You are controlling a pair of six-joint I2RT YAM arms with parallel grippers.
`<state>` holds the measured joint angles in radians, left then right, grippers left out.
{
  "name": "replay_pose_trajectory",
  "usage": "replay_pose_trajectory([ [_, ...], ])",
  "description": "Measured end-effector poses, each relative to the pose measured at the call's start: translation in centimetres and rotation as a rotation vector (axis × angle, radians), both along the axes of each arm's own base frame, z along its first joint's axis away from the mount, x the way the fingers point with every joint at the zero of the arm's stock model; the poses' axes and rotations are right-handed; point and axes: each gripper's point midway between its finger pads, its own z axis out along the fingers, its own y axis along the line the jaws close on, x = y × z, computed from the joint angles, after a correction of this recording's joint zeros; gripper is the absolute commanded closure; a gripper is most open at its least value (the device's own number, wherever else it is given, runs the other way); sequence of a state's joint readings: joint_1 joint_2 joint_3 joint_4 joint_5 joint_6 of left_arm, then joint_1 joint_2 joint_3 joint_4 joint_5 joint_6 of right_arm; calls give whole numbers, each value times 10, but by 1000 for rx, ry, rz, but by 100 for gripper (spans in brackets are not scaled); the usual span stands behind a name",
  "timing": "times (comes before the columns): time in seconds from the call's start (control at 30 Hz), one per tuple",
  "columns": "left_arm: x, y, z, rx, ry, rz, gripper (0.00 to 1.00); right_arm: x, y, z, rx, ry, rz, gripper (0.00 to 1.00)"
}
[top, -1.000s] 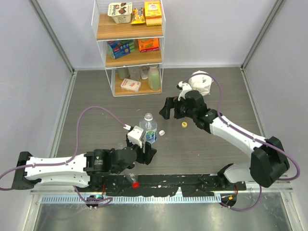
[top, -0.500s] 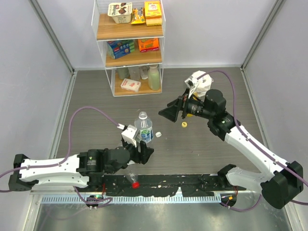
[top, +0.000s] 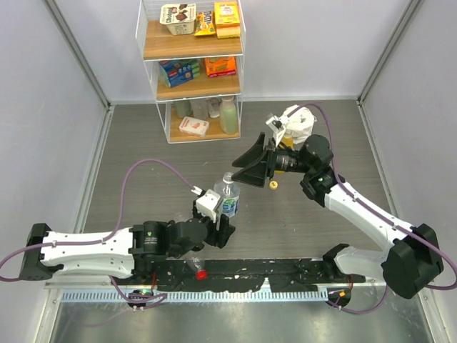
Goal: Unscrew the bottle caps
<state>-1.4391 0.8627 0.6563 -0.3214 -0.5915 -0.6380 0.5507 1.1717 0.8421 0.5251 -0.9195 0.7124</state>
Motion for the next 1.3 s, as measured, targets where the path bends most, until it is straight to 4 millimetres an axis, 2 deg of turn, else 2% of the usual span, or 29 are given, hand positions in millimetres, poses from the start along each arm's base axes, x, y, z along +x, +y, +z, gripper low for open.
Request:
replay_pose_trajectory([
  [0.27,2,-10,17,-34,-23,-13,100,-18,9,-7,-13,3,80,5],
  [0.43,2,-13,18,-32,-28,-20,100,-27,13,-8,-18,-5,106,19],
  [0.5,1,-14,16,-23,-26,-24,100,-27,14,-9,-19,-6,108,29],
  [0.7,0,-16,12,-23,-8,-24,100,-18,19,-13,-21,-11,91,83],
  [0.77,-1,-19,16,-49,4,-18,100,-13,18,-11,-13,-51,74,93],
  [0.83,-1,-19,18,-60,6,-13,97,-12,18,-9,-9,-62,70,98],
  [0.93,0,-18,18,-59,6,-11,84,-12,18,-11,-13,-62,65,98],
  [1.1,-1,-14,17,-52,8,-11,34,-11,18,-13,-37,-60,54,98],
  [1.17,-1,-12,18,-54,5,-6,17,-10,18,-13,-49,-67,45,98],
  [1.23,1,-9,19,-59,-3,6,8,-7,19,-15,-67,-69,27,98],
  [1.27,3,-7,21,-65,-9,15,1,-6,18,-18,-79,-63,19,98],
  [1.3,4,-5,23,-73,-15,25,0,-4,18,-23,-95,-56,6,98],
])
